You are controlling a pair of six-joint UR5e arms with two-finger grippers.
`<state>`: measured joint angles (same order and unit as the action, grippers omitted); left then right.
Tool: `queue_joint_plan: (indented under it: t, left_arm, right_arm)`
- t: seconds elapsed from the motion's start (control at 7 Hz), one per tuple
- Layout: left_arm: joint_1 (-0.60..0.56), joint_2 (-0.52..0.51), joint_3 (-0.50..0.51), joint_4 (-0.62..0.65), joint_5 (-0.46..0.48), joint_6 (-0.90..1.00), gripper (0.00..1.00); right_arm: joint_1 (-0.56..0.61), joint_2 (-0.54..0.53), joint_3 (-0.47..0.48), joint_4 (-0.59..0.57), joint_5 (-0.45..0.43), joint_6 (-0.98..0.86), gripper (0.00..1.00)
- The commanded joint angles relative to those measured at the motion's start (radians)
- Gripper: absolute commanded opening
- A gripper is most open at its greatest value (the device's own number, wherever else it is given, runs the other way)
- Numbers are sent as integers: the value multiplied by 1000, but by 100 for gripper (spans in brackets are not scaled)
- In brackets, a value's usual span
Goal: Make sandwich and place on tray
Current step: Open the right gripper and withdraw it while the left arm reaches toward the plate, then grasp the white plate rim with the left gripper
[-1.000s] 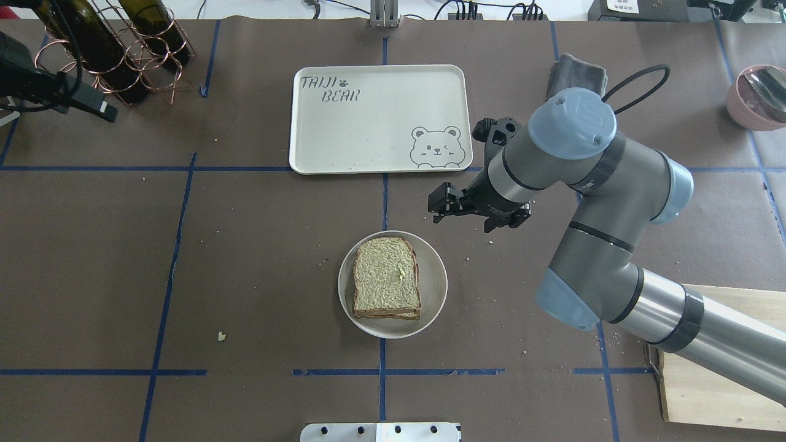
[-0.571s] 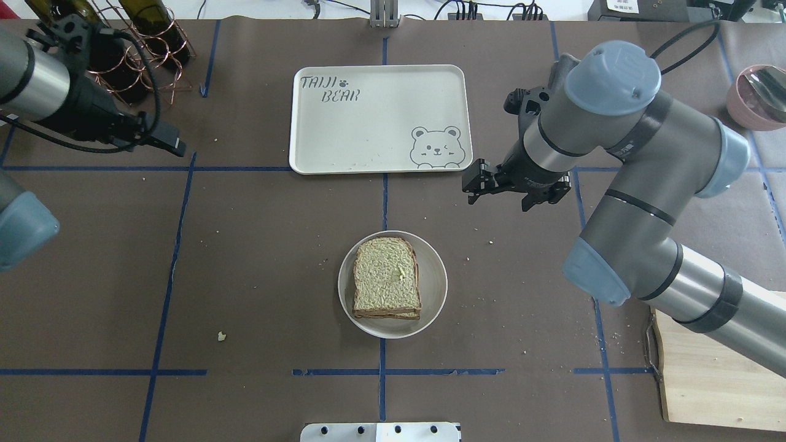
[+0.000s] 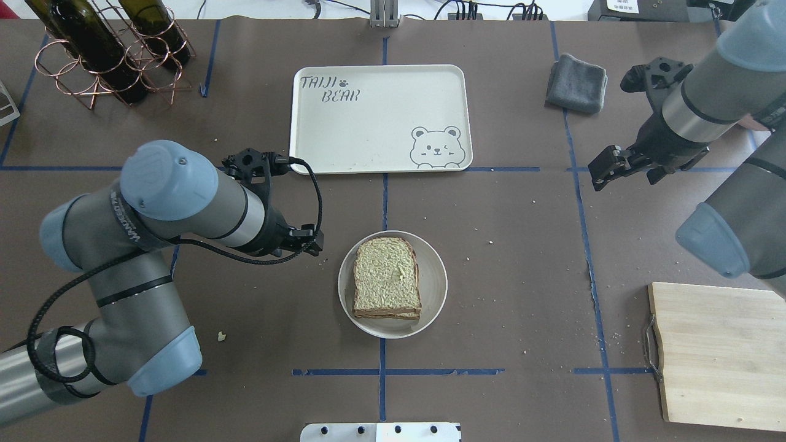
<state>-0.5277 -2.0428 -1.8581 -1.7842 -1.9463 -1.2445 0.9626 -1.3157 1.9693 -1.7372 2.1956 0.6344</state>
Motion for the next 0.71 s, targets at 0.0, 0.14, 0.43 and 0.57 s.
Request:
queue_joint_plan:
  t: [0.0,0.14,0.43,0.57]
  left_arm:
    - [53,-37,84,-41,14,-24,59]
    - [81,-37,129,-108,29,-48,59]
    - [89,-49,149,-124,41,-61,57]
    - [98,-62,166,-126,41,-78,53]
  right_arm:
    - [88,-54,0,4,68,-108,100]
    - [105,-60,0,2,79,-123,100]
    - [111,-60,-1,2,82,-124,100]
    - [116,-62,-1,2,82,-124,100]
